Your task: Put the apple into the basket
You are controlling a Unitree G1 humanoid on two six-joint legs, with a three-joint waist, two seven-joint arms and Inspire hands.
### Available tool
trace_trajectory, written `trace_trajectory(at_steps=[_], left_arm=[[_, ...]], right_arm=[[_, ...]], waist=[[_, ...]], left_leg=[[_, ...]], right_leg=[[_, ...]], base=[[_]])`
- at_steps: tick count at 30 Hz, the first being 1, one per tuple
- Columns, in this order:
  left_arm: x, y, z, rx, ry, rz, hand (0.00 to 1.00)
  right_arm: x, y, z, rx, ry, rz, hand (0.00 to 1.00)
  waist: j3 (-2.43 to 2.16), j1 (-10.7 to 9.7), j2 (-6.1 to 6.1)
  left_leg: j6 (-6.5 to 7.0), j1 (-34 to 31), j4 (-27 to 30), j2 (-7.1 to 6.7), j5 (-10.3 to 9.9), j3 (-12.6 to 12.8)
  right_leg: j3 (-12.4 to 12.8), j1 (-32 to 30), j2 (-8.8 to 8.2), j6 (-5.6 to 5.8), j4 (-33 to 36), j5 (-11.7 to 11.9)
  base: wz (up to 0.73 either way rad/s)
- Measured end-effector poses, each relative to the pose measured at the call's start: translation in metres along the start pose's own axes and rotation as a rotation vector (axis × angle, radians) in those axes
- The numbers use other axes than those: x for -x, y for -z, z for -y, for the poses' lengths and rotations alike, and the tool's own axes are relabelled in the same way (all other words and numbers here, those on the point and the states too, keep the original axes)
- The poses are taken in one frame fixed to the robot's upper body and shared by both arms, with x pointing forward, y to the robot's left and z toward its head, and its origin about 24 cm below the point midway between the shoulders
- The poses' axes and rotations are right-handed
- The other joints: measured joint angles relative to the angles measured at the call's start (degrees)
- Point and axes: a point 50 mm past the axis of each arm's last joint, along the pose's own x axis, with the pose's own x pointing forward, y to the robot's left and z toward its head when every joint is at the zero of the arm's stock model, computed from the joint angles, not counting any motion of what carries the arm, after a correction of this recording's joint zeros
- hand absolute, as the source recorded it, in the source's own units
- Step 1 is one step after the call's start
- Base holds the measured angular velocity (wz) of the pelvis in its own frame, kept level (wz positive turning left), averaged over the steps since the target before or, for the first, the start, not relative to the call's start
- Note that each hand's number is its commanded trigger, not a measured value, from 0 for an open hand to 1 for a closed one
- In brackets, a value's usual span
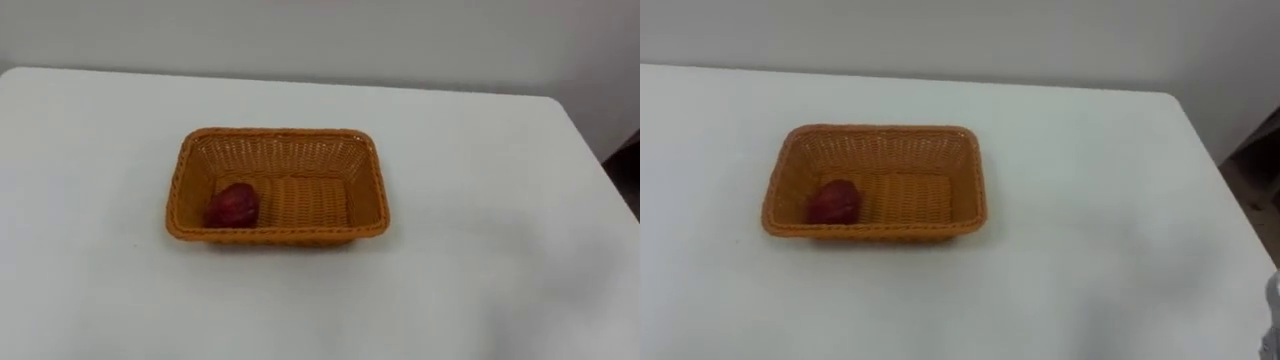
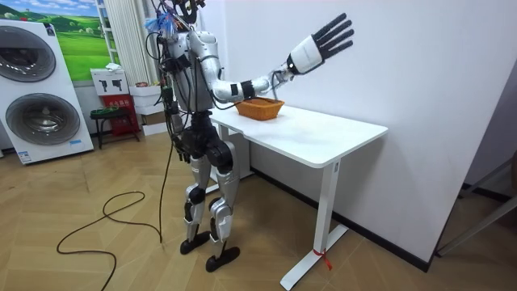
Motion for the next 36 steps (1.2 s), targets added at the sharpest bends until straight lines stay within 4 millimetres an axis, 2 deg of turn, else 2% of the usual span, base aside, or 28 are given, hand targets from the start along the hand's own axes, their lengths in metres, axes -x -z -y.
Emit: trace_trajectory(at_steps=[3, 4, 5, 7, 8, 10, 12, 13, 15, 17, 20, 22, 26, 28, 29, 30, 31, 35, 36], left_arm=[[0.000, -0.003, -0.002, 0.015, -0.024, 0.011, 0.00], [0.000, -0.003, -0.002, 0.024, -0.026, 0.010, 0.00], [0.000, -0.003, -0.003, 0.026, -0.027, 0.010, 0.00], [0.000, -0.002, -0.003, 0.029, -0.037, 0.003, 0.00], [0.000, -0.002, -0.004, 0.031, -0.043, 0.003, 0.00], [0.000, -0.004, -0.008, 0.053, -0.068, 0.011, 0.00], [0.000, -0.006, -0.009, 0.063, -0.077, 0.018, 0.00], [0.000, -0.006, -0.008, 0.069, -0.081, 0.019, 0.00], [0.000, -0.007, -0.009, 0.077, -0.086, 0.020, 0.00], [0.000, -0.007, -0.012, 0.092, -0.099, 0.022, 0.00], [0.001, -0.001, -0.012, 0.101, -0.095, 0.005, 0.00], [0.001, 0.002, -0.009, 0.099, -0.069, -0.010, 0.00], [0.001, 0.001, -0.004, 0.089, -0.021, -0.014, 0.00], [0.001, 0.002, -0.003, 0.082, -0.003, -0.019, 0.00], [0.001, 0.003, -0.003, 0.081, 0.001, -0.027, 0.00], [0.002, 0.005, -0.001, 0.081, 0.007, -0.046, 0.00], [0.002, 0.006, 0.002, 0.082, 0.015, -0.062, 0.00], [0.003, 0.010, 0.011, 0.073, 0.045, -0.097, 0.00], [0.003, 0.012, 0.012, 0.071, 0.050, -0.107, 0.00]], right_arm=[[-0.001, 0.040, 0.035, 0.047, 0.144, -0.233, 0.00], [0.003, 0.057, 0.051, 0.072, 0.200, -0.327, 0.00], [0.006, 0.065, 0.059, 0.086, 0.232, -0.372, 0.00], [0.020, 0.092, 0.092, 0.119, 0.374, -0.545, 0.00], [0.024, 0.099, 0.099, 0.132, 0.408, -0.585, 0.00], [0.045, 0.125, 0.126, 0.193, 0.518, -0.741, 0.00], [0.063, 0.139, 0.142, 0.207, 0.605, -0.851, 0.00], [0.073, 0.145, 0.150, 0.211, 0.654, -0.911, 0.00], [0.086, 0.152, 0.161, 0.221, 0.712, -0.977, 0.00], [0.100, 0.157, 0.176, 0.266, 0.743, -1.026, 0.00], [0.118, 0.164, 0.194, 0.364, 0.733, -1.092, 0.00], [0.139, 0.170, 0.205, 0.479, 0.635, -1.162, 0.00], [0.163, 0.176, 0.210, 0.616, 0.404, -1.272, 0.00], [0.172, 0.180, 0.208, 0.731, 0.155, -1.310, 0.00], [0.175, 0.181, 0.206, 0.754, 0.092, -1.317, 0.00], [0.178, 0.183, 0.202, 0.793, -0.028, -1.331, 0.00], [0.182, 0.185, 0.199, 0.836, -0.143, -1.342, 0.00], [0.194, 0.189, 0.186, 0.930, -0.431, -1.363, 0.00], [0.198, 0.190, 0.183, 0.955, -0.514, -1.358, 0.00]], waist=[[0.08, -1.6, 0.07], [-0.33, -1.7, 0.30], [-0.48, -1.9, 0.26], [-0.75, -2.1, 0.92], [-0.79, -2.3, 1.06], [-0.42, -2.8, 1.62], [-0.55, -3.0, 2.27], [-0.51, -2.9, 2.95], [-0.49, -3.2, 3.52], [-0.62, -3.2, 3.16], [-0.50, -3.1, 2.76], [-0.32, -3.0, 2.14], [-0.31, -1.4, 1.98], [-0.26, 0.3, 2.27], [-0.23, 0.5, 2.36], [-0.40, 1.1, 2.80], [-0.30, 1.7, 2.92], [-0.13, 2.0, 3.88], [-0.07, 2.7, 4.17]], left_leg=[[0.23, -0.2, -0.4, 0.02, -0.2, -0.3], [0.27, -0.5, -0.7, 0.02, -0.2, -0.1], [0.27, -0.7, -0.7, 0.00, -0.2, -0.1], [0.33, -0.6, -0.6, -0.02, -0.3, 0.1], [0.33, -0.6, -0.6, -0.04, -0.3, 0.1], [0.33, -0.5, -0.5, -0.02, -0.3, 0.3], [0.37, -0.6, -0.6, -0.03, -0.3, 0.8], [0.43, -0.6, -0.7, -0.05, -0.3, 1.4], [0.46, -0.6, -0.7, -0.19, -0.3, 1.5], [0.45, -0.4, -0.6, -0.29, -0.3, 1.6], [0.32, 0.1, -0.5, -0.18, -0.4, 1.7], [0.29, -0.1, -0.3, -0.13, -0.4, 1.6], [0.29, -0.3, -0.1, -0.22, -0.5, 1.7], [0.30, -0.1, -0.1, -0.25, -0.6, 1.9], [0.30, 0.0, -0.1, -0.25, -0.6, 1.9], [0.30, 0.3, -0.2, -0.25, -0.6, 1.9], [0.30, 0.6, -0.3, -0.20, -0.6, 1.8], [0.29, 1.7, -0.2, -0.25, -0.6, 1.2], [0.29, 1.9, -0.2, -0.22, -0.6, 1.1]], right_leg=[[-0.1, -0.2, 0.03, 0.07, -0.1, -0.1], [0.0, -0.8, 0.05, 0.07, 0.1, 0.0], [0.0, -0.9, 0.04, 0.08, 0.1, 0.0], [0.0, -0.9, -0.02, 0.08, 0.2, 0.0], [0.0, -0.9, -0.04, 0.09, 0.2, 0.0], [0.2, -0.9, -0.03, 0.08, 0.4, -0.1], [0.8, -1.5, -0.03, 0.16, 1.1, -0.6], [1.4, -2.2, -0.03, 0.19, 2.0, -1.0], [1.6, -3.0, -0.21, 0.20, 3.2, -1.7], [1.8, -3.7, -0.32, 0.06, 4.8, -2.5], [1.8, -3.5, -0.51, -0.09, 4.9, -2.9], [1.7, -3.6, -0.55, -0.13, 4.9, -2.9], [1.9, -3.7, -0.60, -0.02, 4.8, -2.8], [2.2, -3.7, -0.54, 0.06, 4.7, -2.7], [2.2, -3.6, -0.53, 0.07, 4.7, -2.7], [2.2, -3.3, -0.45, 0.08, 4.5, -2.7], [2.1, -2.5, -0.14, 0.11, 3.8, -2.4], [1.4, -0.8, -0.25, 0.12, 2.9, -2.4], [1.4, -0.7, -0.25, 0.11, 2.9, -2.4]], base=[[0.02], [0.00], [-0.05], [0.00], [0.00], [0.00], [-0.10], [-0.19], [-0.11], [0.00], [0.00], [0.00], [-0.01], [-0.06], [-0.04], [0.00], [0.00], [0.10], [0.00]])
